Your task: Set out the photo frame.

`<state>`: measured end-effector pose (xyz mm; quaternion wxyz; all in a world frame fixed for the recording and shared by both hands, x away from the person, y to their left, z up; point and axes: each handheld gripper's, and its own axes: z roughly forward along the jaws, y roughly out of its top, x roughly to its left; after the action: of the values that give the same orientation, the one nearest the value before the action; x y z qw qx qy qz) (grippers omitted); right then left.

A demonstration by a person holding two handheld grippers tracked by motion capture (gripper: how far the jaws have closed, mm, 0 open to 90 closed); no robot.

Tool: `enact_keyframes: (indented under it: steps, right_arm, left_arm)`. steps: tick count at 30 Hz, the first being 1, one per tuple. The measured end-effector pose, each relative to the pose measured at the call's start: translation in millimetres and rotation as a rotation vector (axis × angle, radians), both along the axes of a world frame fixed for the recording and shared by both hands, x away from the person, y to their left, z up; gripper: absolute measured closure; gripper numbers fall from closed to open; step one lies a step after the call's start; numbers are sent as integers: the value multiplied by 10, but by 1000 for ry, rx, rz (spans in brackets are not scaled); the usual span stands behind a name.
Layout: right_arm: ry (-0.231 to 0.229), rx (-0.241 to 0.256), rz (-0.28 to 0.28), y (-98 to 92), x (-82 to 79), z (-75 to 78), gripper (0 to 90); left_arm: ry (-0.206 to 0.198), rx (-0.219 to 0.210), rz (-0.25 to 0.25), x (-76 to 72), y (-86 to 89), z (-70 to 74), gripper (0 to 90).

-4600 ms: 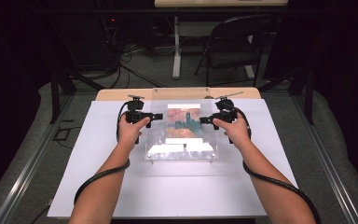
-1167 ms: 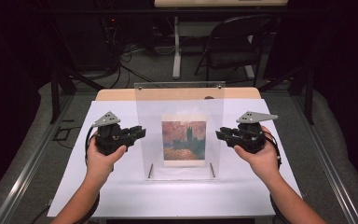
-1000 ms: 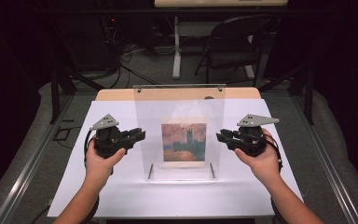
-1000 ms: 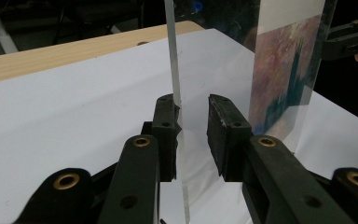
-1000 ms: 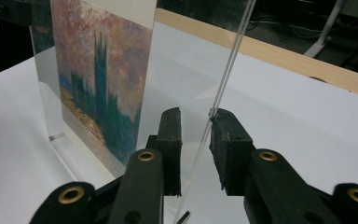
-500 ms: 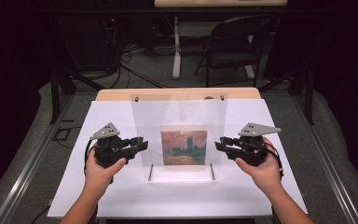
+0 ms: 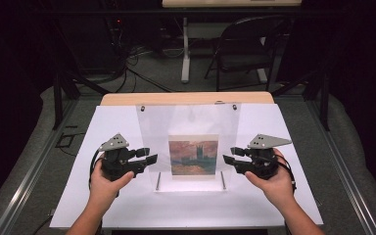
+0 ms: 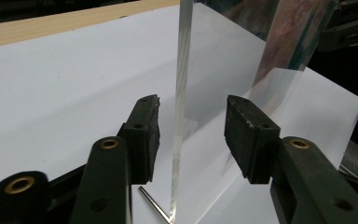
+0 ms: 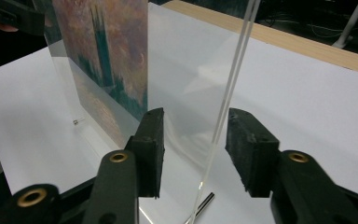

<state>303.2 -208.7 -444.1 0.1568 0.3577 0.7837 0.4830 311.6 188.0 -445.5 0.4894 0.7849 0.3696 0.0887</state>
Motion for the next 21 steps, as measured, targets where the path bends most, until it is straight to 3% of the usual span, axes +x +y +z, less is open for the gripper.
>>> enact_keyframes:
  steps: [14, 21]
  right_arm:
    - [-22, 16, -4, -59, -49, -20, 321]
    - [-57, 6, -48, -188, -143, -86, 311]
  left_arm:
    - [-32, 24, 60, -65, 89, -23, 344]
    - [-77, 17, 110, -197, 226, -47, 328]
